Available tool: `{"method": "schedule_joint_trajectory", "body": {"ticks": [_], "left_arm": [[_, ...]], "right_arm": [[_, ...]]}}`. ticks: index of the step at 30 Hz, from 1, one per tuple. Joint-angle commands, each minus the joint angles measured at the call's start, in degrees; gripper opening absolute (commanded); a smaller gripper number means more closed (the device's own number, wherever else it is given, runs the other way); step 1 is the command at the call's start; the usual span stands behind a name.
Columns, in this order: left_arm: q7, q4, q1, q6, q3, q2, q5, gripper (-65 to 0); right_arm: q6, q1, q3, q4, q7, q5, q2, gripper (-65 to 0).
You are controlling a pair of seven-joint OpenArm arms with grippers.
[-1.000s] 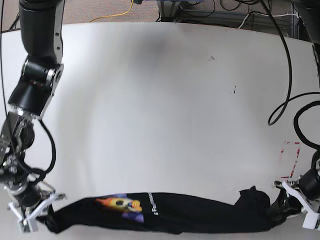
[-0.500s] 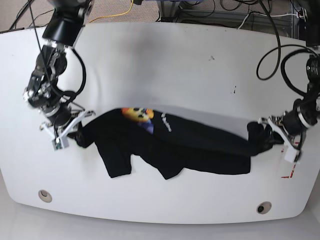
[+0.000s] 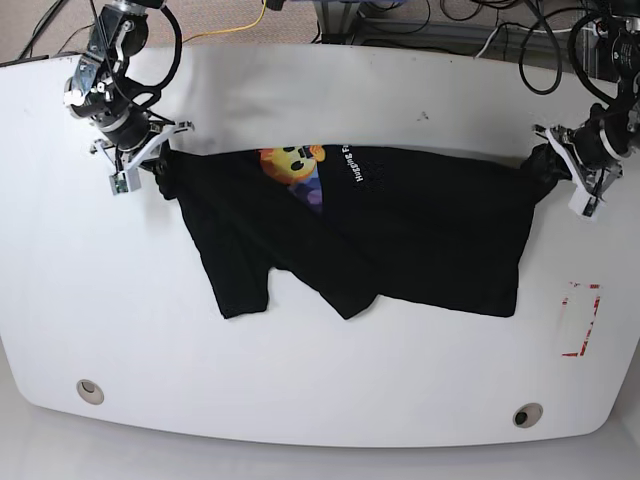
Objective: Layout the t-shirt on the table in an organized manner, then fold the t-shirt properly
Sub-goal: 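Lay the shirt down holding its edge with both grippers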
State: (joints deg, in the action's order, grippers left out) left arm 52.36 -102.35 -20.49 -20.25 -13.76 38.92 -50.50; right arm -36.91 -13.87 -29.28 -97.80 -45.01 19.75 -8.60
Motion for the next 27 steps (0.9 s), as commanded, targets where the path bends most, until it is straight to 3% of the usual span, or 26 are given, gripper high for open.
{"method": "schedule_joint_trajectory", "body": {"ticks": [1, 7, 11, 17, 20, 23, 27], "left_arm": [[-1.2, -0.9, -1.0, -2.0, -1.8, 0.3, 2.2, -65.0], [-1.1, -0.9, -1.7, -4.7, -1.9, 0.3, 6.6, -65.0], [-1.1, -0.9, -2.1, -4.7, -1.9, 0.3, 7.7, -65.0], [-1.1, -0.9, -2.8, -4.7, -1.9, 0.5, 7.6, -65.0], [-1.1, -0.9, -2.8, -4.7, -2.0, 0.5, 7.6, -65.0], [-1.1, -0.9, -2.8, -4.7, -2.0, 0.5, 7.6, -65.0], [-1.1, -0.9, -3.8, -4.7, -2.0, 0.5, 7.6, -65.0]], "right_arm": [[-0.1, -0.9, -1.2, -1.4, 1.5, 1.0, -0.8, -65.0], [0.2, -2.3, -2.6, -1.3, 1.5, 0.6, -0.8, -63.1], [0.3, -2.6, -2.6, -1.8, 1.5, 0.9, -0.8, -50.3], [0.4, -3.3, -3.5, -6.3, 1.3, 1.0, -0.6, -21.9], [0.4, -3.4, -3.8, -10.4, 1.3, 1.0, 1.1, -12.2], [0.0, -3.4, -3.7, -14.7, 1.3, 1.0, 2.4, -7.3], [-0.1, -3.0, -2.6, -18.3, -0.4, 1.2, 4.2, -5.5]]}}
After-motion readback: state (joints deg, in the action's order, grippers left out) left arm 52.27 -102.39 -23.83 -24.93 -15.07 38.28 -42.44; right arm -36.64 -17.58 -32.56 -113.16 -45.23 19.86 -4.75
